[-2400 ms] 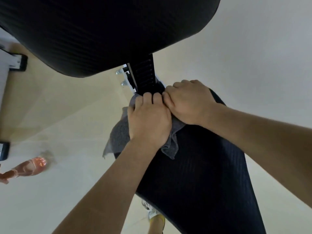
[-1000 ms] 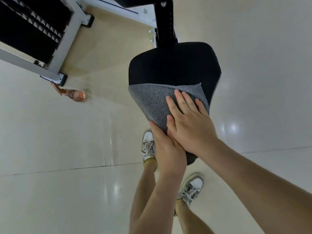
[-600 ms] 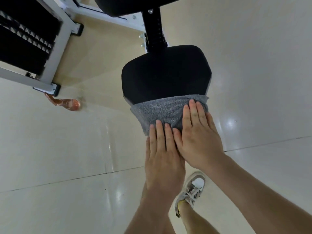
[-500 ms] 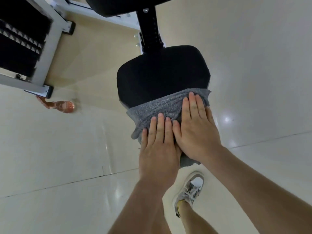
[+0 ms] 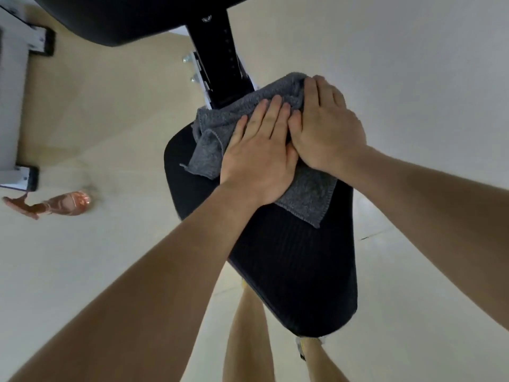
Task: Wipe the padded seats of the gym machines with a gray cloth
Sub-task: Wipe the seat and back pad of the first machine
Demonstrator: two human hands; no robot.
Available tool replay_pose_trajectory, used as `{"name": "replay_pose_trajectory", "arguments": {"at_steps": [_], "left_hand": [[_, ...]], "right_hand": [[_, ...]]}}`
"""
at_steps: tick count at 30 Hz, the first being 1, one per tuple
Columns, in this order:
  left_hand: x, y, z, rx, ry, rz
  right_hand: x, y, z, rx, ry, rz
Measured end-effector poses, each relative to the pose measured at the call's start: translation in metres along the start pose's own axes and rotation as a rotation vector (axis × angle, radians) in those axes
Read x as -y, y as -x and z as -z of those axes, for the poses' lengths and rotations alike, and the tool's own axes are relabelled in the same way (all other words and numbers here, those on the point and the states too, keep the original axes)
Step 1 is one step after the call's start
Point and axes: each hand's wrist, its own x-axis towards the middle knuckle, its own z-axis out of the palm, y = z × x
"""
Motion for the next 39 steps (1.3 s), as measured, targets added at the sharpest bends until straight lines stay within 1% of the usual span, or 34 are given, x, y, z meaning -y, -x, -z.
{"name": "replay_pose_trajectory", "arguments": {"at_steps": [2,4,5,7,9,11,13,14,15,17,20,21,22,23,24,26,29,33,34,36,37,39], "left_hand": [[0.007,-0.025,0.004,-0.030,-0.009,-0.018],[0.012,-0.052,0.009,-0.062,0.008,-0.020],[0.014,-0.065,0.012,-0.052,0.021,-0.016],[0.015,-0.084,0.021,0.019,0.039,-0.013],[0.016,-0.093,0.026,0.061,0.071,0.013],[0.009,-0.081,0.021,0.041,0.016,0.019],[-0.008,-0.054,0.011,-0.001,-0.054,-0.006],[-0.019,-0.042,0.009,0.021,-0.070,-0.042],[-0.026,-0.036,0.008,0.047,-0.080,-0.073],[-0.029,-0.041,0.010,0.048,-0.081,-0.125],[-0.034,-0.082,0.014,0.039,-0.099,-0.214],[-0.038,-0.097,0.015,0.073,-0.107,-0.224],[-0.044,-0.111,0.017,0.132,-0.112,-0.207],[-0.051,-0.123,0.018,0.194,-0.126,-0.170],[-0.058,-0.133,0.020,0.247,-0.154,-0.138],[-0.070,-0.141,0.023,0.311,-0.266,-0.126],[-0.085,-0.132,0.025,0.360,-0.421,-0.185],[-0.105,-0.108,0.019,0.410,-0.512,-0.314],[-0.110,-0.098,0.016,0.412,-0.527,-0.371],[-0.124,-0.069,0.009,0.403,-0.567,-0.508],[-0.131,-0.053,0.004,0.390,-0.603,-0.571],[-0.140,-0.021,-0.004,0.366,-0.648,-0.643]], "right_hand": [[0.001,-0.021,0.004,-0.006,-0.063,-0.038],[0.002,-0.042,0.007,0.025,-0.079,-0.113],[0.001,-0.055,0.008,0.060,-0.078,-0.157],[-0.006,-0.080,0.007,0.168,-0.129,-0.225],[-0.009,-0.087,0.007,0.230,-0.224,-0.210],[-0.011,-0.060,0.008,0.173,-0.296,-0.194],[-0.018,-0.008,0.005,-0.005,-0.330,-0.212],[-0.021,0.021,0.006,-0.068,-0.344,-0.231],[-0.023,0.040,0.007,-0.089,-0.377,-0.260],[-0.025,0.043,0.004,-0.064,-0.511,-0.329],[-0.033,0.015,0.006,0.074,-0.732,-0.492],[-0.039,0.009,0.005,0.105,-0.886,-0.564],[-0.043,0.005,0.004,0.137,-1.096,-0.639],[-0.046,0.006,0.004,0.175,-1.305,-0.693],[-0.048,0.008,0.003,0.186,-1.461,-0.717],[-0.051,0.016,-0.006,0.173,-1.575,-0.738],[-0.051,0.034,-0.016,0.119,-1.637,-0.787],[-0.044,0.069,-0.026,0.165,-1.592,-0.814],[-0.042,0.079,-0.029,0.177,-1.539,-0.796],[-0.039,0.104,-0.032,0.177,-1.336,-0.667],[-0.039,0.115,-0.037,0.137,-1.286,-0.642],[-0.035,0.139,-0.046,0.103,-1.321,-0.624]]}}
